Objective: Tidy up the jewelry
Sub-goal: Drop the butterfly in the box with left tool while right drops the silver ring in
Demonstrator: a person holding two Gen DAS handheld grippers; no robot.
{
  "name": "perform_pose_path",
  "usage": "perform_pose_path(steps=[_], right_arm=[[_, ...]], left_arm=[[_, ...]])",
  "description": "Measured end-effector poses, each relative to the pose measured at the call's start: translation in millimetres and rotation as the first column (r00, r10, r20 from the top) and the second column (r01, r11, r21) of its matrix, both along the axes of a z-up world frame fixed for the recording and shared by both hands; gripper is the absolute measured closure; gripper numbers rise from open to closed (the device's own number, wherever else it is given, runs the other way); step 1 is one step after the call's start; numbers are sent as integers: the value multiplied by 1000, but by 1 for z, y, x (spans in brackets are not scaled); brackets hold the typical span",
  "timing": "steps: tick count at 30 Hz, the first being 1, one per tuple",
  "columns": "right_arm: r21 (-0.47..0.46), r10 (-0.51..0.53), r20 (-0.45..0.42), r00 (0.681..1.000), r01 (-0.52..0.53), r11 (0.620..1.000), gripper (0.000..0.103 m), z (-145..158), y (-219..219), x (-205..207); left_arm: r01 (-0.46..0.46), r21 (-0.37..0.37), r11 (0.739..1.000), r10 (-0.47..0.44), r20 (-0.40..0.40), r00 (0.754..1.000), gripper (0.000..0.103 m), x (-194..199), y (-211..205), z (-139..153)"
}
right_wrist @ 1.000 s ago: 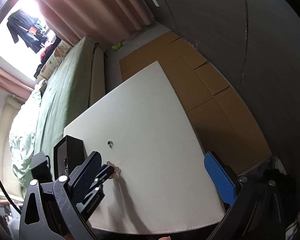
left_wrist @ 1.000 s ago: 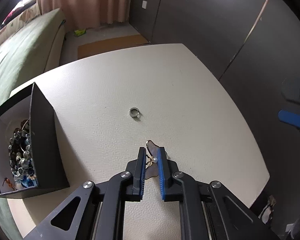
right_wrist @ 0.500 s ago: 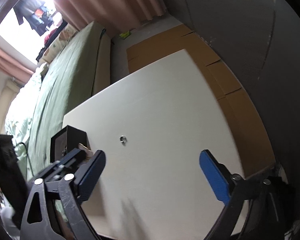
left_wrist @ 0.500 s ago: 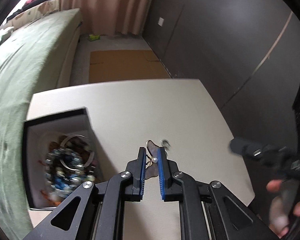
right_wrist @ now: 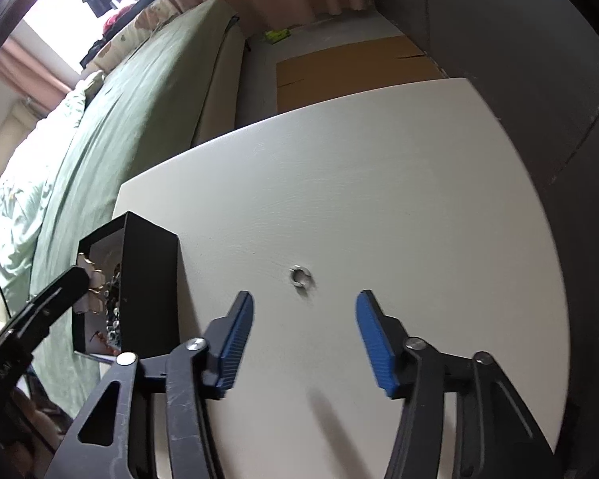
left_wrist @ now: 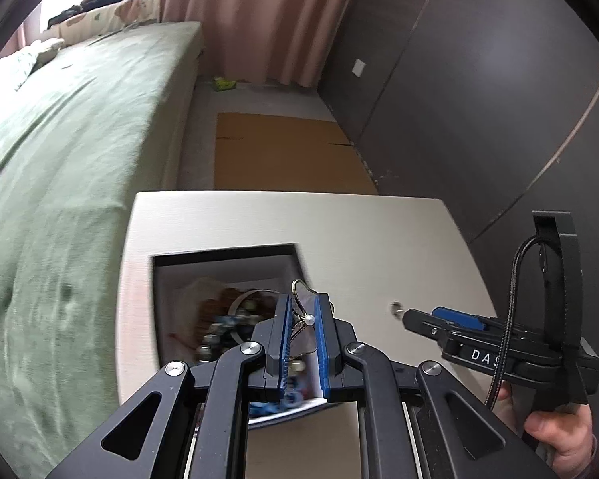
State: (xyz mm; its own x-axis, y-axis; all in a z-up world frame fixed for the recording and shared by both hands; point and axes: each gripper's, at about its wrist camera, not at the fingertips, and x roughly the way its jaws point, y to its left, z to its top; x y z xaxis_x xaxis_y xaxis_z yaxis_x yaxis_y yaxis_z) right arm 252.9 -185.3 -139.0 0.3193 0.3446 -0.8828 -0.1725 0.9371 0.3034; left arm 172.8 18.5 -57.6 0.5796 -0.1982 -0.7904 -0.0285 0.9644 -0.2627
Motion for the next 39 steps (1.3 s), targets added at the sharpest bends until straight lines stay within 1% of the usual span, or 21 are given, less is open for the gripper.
perform_pose_path(steps=[1, 7, 12, 14, 15, 16, 17, 18, 19, 22, 24, 25, 26, 27, 29, 30, 32, 33, 34, 35, 39], right_arm=[[-6, 4, 1, 1000, -4, 1000, 59, -1, 4, 1], [-43, -2, 10, 1000, 3, 999, 63, -6, 15, 8], [-127, 13, 41, 999, -8, 992, 70, -8, 32, 11], [-182, 28, 62, 998, -16, 983, 76, -8, 38, 10], [-207, 33, 68, 997, -18, 978, 77, -9, 41, 10], [-234, 39, 76, 996, -20, 972, 81, -8, 44, 10], [-262, 46, 83, 995, -23, 965, 88, -8, 47, 8], [-285, 57, 91, 994, -29, 958, 88, -8, 49, 7], [-287, 61, 90, 994, -32, 957, 88, -8, 50, 7], [-240, 49, 74, 996, -30, 970, 88, -5, 45, 6], [-209, 42, 85, 996, -24, 978, 88, 1, 41, 4], [-197, 41, 95, 995, -21, 980, 88, 5, 40, 2], [-175, 40, 108, 993, -21, 984, 88, 11, 39, 0], [-145, 39, 124, 992, -21, 989, 88, 18, 40, -3], [-92, 41, 152, 988, -27, 995, 88, 30, 40, -10], [-59, 43, 167, 985, -33, 998, 88, 36, 41, -13], [-2, 48, 192, 980, -49, 999, 88, 46, 43, -20], [30, 54, 203, 978, -61, 998, 88, 51, 45, -23], [59, 60, 209, 976, -74, 996, 88, 54, 47, -26], [89, 70, 218, 974, -91, 992, 88, 58, 51, -28], [153, 109, 235, 966, -147, 977, 88, 62, 65, -31]], left_arm=[[-7, 4, 1000, 7, -3, 1000, 91, 0, 4, -2], [-31, -9, 999, 31, -21, 999, 91, 4, 22, -7], [-47, -25, 999, 46, -31, 998, 91, 7, 33, -10], [-49, -30, 998, 48, -33, 998, 91, 8, 35, -11], [-49, -32, 998, 47, -35, 998, 91, 8, 35, -11], [-46, -33, 998, 44, -38, 998, 91, 8, 35, -11], [-43, -32, 999, 41, -41, 998, 91, 8, 35, -12], [-41, -32, 999, 40, -43, 998, 91, 9, 35, -12], [-40, -33, 999, 38, -45, 998, 91, 9, 35, -13], [-32, -50, 998, 30, -39, 999, 91, 8, 36, -11], [-17, -74, 997, 13, -45, 999, 90, 8, 35, -11], [-20, -81, 997, 15, -52, 999, 88, 7, 36, -11], [-28, -82, 996, 23, -58, 998, 82, 6, 37, -11], [-35, -80, 996, 30, -60, 998, 78, 4, 38, -11], [-48, -76, 996, 44, -51, 998, 63, 0, 41, -9], [-54, -76, 996, 51, -43, 998, 60, -3, 42, -6], [-69, -76, 995, 68, -22, 997, 50, -8, 47, 0], [-76, -74, 994, 75, -13, 997, 47, -10, 49, 3], [-86, -67, 994, 86, -3, 996, 42, -13, 52, 6], [-94, -61, 994, 94, 3, 996, 40, -16, 54, 8], [-118, -58, 991, 119, 15, 993, 37, -22, 64, 13]])
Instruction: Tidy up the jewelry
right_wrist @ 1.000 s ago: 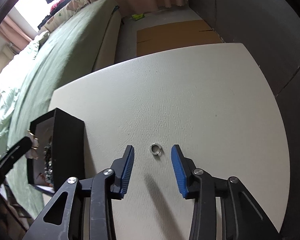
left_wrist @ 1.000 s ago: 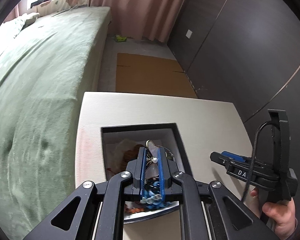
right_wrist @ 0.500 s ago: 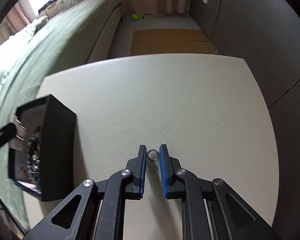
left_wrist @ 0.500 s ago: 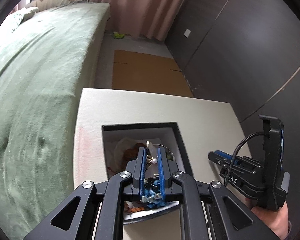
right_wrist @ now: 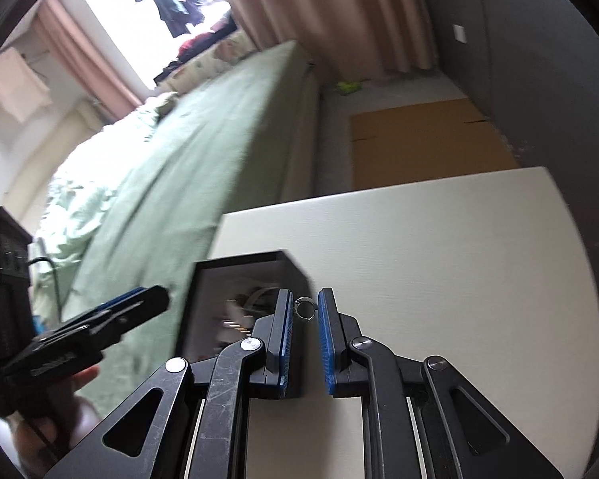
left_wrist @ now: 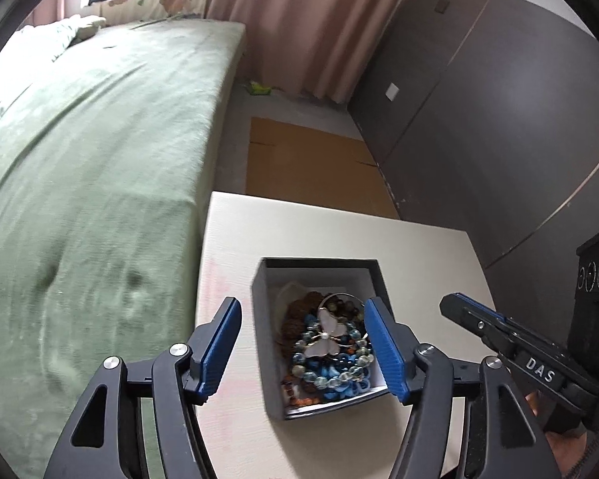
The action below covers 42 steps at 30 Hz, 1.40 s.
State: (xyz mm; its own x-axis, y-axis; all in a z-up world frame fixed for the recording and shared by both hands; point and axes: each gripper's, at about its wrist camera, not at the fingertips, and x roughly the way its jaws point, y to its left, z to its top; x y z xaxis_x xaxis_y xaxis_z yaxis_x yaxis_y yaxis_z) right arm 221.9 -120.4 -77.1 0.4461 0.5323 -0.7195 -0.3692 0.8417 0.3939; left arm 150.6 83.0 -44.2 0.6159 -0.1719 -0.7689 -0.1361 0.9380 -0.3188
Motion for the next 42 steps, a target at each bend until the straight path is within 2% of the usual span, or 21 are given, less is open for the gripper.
perform_pose_path(steps=[5, 7, 9, 10, 14, 18, 22, 25, 30, 32, 35, 39, 42], right_arm=[[97, 73, 0, 997, -73, 993, 88, 3, 17, -9], [110, 96, 2, 995, -96, 989, 88, 2, 24, -10], [120, 94, 0, 996, -94, 988, 79, 2, 26, -13], [124, 88, -14, 996, -85, 989, 67, 0, 26, -12], [154, 56, -39, 998, -49, 987, 64, -1, 14, -14], [140, 39, -22, 999, -35, 990, 63, 6, 4, -20], [135, 16, -8, 1000, -14, 991, 50, 13, -11, -30], [98, -10, 12, 1000, 9, 995, 48, 18, -21, -39], [43, -54, 12, 998, 53, 998, 31, 20, -41, -50], [28, -61, 18, 998, 60, 998, 18, 22, -47, -56], [-8, -57, 46, 997, 58, 998, 8, 28, -57, -71], [-48, -68, 84, 994, 73, 996, 1, 37, -74, -88], [-52, -91, 112, 990, 97, 994, 0, 45, -87, -95]], left_arm=[[-41, -5, 999, 41, 20, 999, 33, -9, 16, 7], [-56, -20, 998, 57, 33, 998, 30, -12, 22, 10], [-69, -30, 997, 71, 46, 996, 22, -15, 25, 13], [-78, -34, 996, 80, 59, 995, 16, -17, 27, 15], [-90, -38, 995, 92, 81, 992, 12, -23, 28, 20], [-88, -31, 996, 91, 95, 991, 8, -31, 24, 25], [-73, -17, 997, 74, 109, 991, 1, -40, 15, 29], [-57, -9, 998, 58, 121, 991, 0, -47, 9, 32], [-47, 11, 999, 44, 158, 986, 0, -62, 0, 40], [-43, 20, 999, 39, 169, 985, 0, -67, -5, 42], [-24, 38, 999, 17, 176, 984, 0, -74, -18, 44], [-14, 81, 997, -2, 189, 982, 1, -83, -35, 50], [-7, 109, 994, -16, 215, 977, 0, -95, -47, 58]])
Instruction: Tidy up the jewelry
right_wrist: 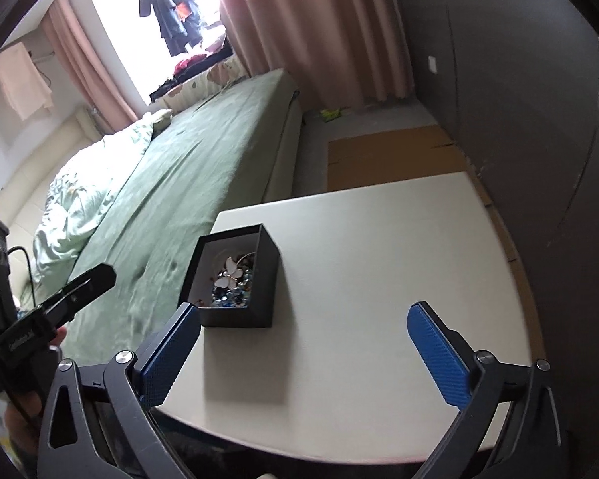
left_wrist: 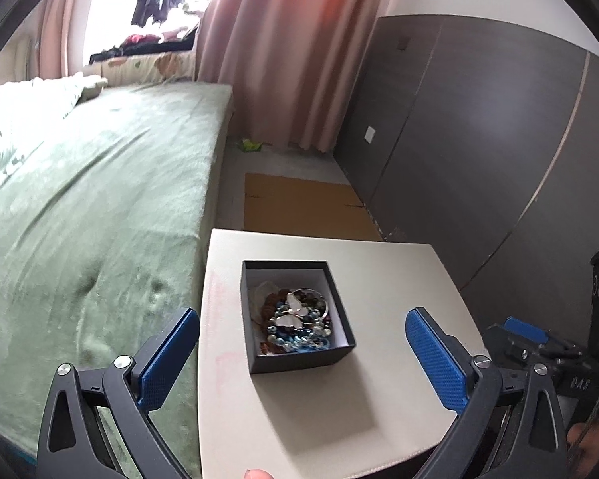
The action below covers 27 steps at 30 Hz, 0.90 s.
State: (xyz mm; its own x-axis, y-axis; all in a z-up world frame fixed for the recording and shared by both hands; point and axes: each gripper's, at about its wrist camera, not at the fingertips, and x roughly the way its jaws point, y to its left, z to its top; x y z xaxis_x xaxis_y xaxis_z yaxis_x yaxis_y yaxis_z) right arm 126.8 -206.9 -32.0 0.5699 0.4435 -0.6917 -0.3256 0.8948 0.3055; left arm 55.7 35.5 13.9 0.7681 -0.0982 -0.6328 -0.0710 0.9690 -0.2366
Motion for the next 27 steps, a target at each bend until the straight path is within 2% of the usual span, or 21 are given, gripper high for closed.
perform_pose_path(steps=[9, 17, 27], right_arm=[[-12, -48, 56, 997, 49, 999, 0, 10, -25, -31], [27, -65, 75, 995, 64, 998, 0, 14, -34, -49], [1, -49, 87, 995, 49, 999, 0, 14, -20, -55]], left_arm=[[-23, 92, 995, 18, 55, 998, 0, -29, -18, 15], [-22, 148, 989, 10, 82, 997, 0, -45, -24, 18], [-33, 155, 987, 15, 114, 993, 0, -52, -22, 22]])
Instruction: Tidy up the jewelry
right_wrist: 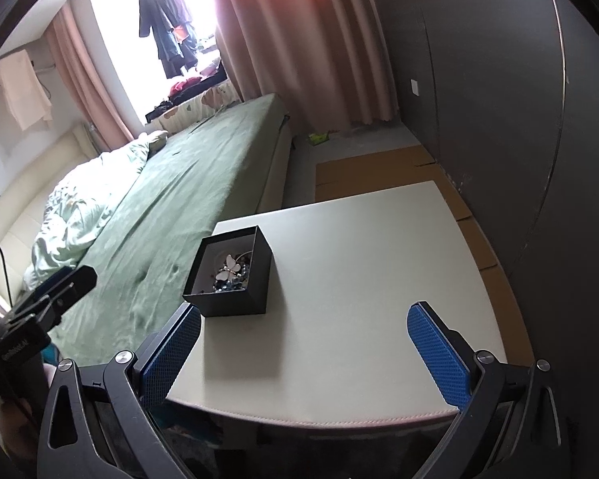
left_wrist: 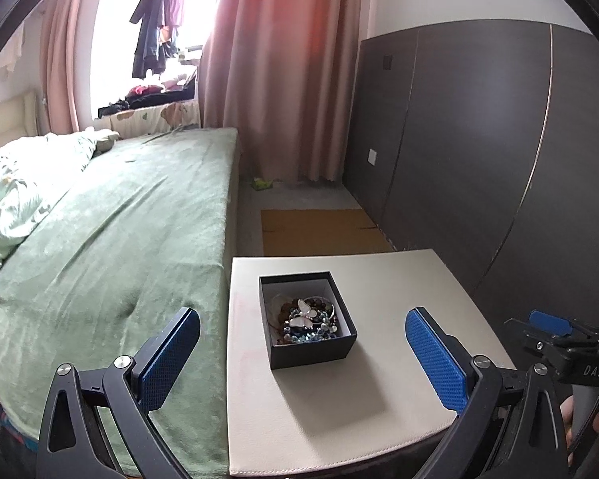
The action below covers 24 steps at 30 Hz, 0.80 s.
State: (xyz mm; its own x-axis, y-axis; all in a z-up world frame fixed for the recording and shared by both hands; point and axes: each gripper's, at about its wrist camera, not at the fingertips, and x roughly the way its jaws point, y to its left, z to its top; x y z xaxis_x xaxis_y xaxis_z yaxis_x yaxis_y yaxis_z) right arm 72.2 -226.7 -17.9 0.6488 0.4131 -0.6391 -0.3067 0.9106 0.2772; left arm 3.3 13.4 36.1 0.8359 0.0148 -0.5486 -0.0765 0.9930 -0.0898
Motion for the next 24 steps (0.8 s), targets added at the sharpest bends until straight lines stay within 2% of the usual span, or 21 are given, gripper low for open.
perform_pose_path(steps=[5, 24], right_arm=[[-6, 4, 26, 1000, -4, 1000, 0, 4, -1, -5], [-13, -11, 22, 1000, 11, 1000, 0, 4, -5, -3]], left_arm=[[-14, 19, 1000, 14, 2, 1000, 0, 1, -1, -1], [-17, 23, 1000, 17, 4, 1000, 0, 0, 1, -1]])
